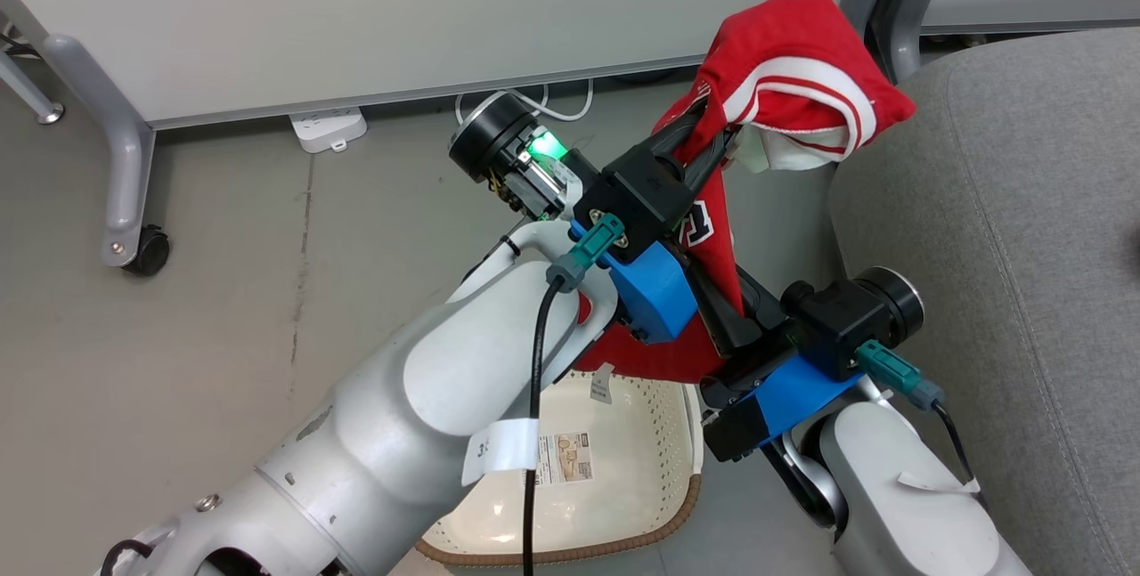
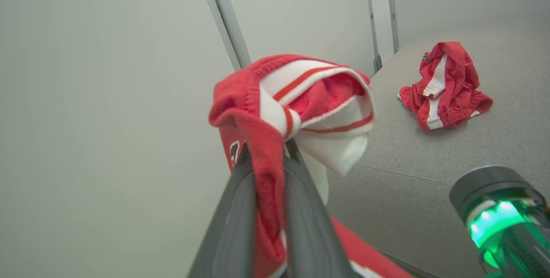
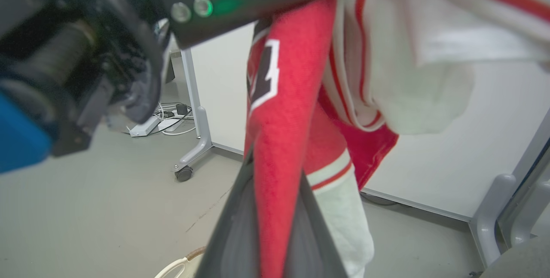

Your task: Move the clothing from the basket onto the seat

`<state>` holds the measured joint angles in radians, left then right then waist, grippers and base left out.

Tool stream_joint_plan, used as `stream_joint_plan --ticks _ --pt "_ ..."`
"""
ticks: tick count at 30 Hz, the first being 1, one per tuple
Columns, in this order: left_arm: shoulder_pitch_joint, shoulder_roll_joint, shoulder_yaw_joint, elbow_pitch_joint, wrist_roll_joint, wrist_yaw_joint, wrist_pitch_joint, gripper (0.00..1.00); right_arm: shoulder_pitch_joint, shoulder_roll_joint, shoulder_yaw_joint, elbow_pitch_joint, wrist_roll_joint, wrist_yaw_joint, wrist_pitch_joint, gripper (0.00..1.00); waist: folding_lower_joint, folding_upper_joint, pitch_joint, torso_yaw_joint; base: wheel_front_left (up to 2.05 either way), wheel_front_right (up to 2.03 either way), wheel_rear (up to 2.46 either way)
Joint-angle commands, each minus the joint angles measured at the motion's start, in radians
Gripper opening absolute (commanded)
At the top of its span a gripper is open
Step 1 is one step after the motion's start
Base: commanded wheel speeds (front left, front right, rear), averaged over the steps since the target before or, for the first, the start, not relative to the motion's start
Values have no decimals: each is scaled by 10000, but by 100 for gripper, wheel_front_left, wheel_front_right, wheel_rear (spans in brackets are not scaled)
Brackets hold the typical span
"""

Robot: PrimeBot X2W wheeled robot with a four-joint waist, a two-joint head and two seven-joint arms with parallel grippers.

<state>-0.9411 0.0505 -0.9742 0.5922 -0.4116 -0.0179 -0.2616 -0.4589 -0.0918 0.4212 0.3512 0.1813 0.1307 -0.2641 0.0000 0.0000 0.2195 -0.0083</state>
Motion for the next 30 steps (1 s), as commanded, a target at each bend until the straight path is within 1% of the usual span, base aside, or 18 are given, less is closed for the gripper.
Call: stream_joint_plan --ticks 1,22,23,24,25,30 --pt "-144 -3 12 -19 -22 20 -50 0 -92 27 24 27 88 1 -5 0 0 0 1 -3 0 0 0" --pt "-213 -2 -64 -33 -109 54 -50 0 -160 -140 94 -30 137 1 -5 0 0 0 22 -66 0 0 0" --pt "-209 -2 -60 -26 -122 69 -50 9 -159 -147 95 -29 139 1 -5 0 0 0 20 -67 0 0 0" --pt "-209 -2 -60 -15 -132 79 -50 80 -158 -151 102 -26 141 1 -5 0 0 0 18 -67 0 0 0" --pt "-222 -2 -61 -15 -109 111 -50 100 -158 -156 105 -24 144 1 -5 0 0 0 19 -67 0 0 0" --pt "-222 -2 -90 7 -101 136 -50 100 -149 -175 119 -7 164 1 -5 0 0 0 13 -71 0 0 0"
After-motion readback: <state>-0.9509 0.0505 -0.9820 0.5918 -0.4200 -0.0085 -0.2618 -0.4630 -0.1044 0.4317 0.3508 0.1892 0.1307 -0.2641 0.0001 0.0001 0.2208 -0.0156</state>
